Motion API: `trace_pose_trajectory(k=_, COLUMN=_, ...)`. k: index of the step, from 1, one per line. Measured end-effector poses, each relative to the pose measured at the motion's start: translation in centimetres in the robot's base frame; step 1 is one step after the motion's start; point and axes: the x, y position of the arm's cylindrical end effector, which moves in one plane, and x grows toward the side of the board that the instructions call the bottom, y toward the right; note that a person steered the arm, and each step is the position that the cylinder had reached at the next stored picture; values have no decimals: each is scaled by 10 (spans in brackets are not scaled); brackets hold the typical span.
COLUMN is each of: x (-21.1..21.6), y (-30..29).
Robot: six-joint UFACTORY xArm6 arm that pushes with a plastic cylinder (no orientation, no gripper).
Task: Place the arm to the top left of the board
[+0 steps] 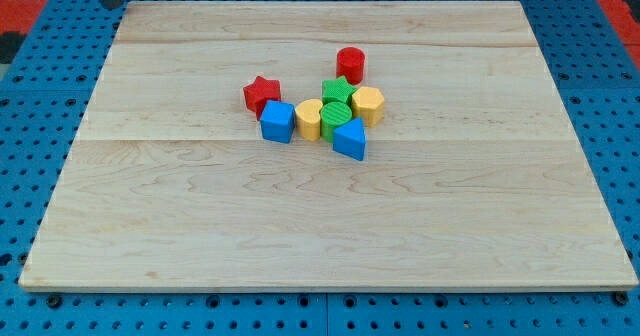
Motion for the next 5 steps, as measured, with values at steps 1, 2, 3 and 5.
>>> trace_pose_trajectory(k=1, x=0, y=0)
trace_pose_trajectory(k=2, x=0, y=2)
trace_pose_trajectory(k=3, x=0, y=2)
trace_pose_trajectory(k=5, x=42, y=23)
